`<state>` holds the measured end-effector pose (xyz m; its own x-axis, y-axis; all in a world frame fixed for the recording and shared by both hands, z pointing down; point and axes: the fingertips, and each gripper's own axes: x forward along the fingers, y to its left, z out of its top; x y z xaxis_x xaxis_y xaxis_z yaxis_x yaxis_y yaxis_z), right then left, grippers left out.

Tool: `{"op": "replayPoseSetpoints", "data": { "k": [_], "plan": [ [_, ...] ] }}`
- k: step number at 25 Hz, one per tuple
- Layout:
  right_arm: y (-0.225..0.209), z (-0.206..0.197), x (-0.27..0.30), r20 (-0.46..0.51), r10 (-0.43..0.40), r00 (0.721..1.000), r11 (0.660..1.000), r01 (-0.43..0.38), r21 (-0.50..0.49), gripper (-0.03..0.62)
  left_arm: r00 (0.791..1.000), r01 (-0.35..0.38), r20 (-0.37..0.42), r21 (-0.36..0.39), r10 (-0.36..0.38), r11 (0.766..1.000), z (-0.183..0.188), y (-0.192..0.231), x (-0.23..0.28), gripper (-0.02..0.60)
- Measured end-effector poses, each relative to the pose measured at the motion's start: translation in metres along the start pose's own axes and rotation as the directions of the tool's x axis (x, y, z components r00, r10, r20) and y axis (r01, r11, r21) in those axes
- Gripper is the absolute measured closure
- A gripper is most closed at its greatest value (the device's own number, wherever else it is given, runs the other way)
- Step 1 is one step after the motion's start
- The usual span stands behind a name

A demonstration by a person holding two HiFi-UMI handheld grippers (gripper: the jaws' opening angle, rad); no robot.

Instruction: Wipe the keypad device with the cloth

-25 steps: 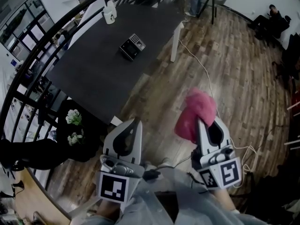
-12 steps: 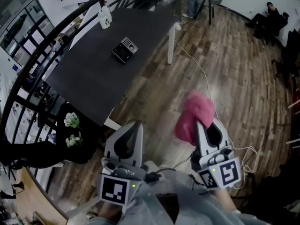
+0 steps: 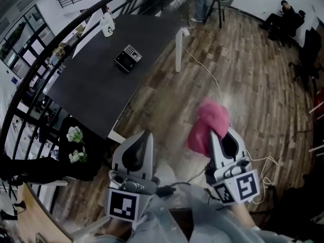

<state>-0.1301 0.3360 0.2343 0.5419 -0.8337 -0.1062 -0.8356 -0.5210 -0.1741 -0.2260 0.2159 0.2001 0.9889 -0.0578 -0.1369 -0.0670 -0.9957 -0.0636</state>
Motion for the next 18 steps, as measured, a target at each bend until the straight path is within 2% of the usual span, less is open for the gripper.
{"op": "replayPoseSetpoints", "data": {
  "k": [7,18],
  "plan": [
    [-0.004,-0.001,0.002,0.011,-0.015,1.0,1.0,0.015,-0.001,0.525,0.999,0.029,0.017,0.02,-0.029,0.999,0.0,-0.004,0.01,0.578],
    [-0.031,-0.004,0.04,0.006,-0.026,1.0,0.999,0.027,-0.021,0.524,0.999,0.042,0.034,-0.007,-0.042,0.999,-0.015,0.013,0.057,0.578]
  ]
}}
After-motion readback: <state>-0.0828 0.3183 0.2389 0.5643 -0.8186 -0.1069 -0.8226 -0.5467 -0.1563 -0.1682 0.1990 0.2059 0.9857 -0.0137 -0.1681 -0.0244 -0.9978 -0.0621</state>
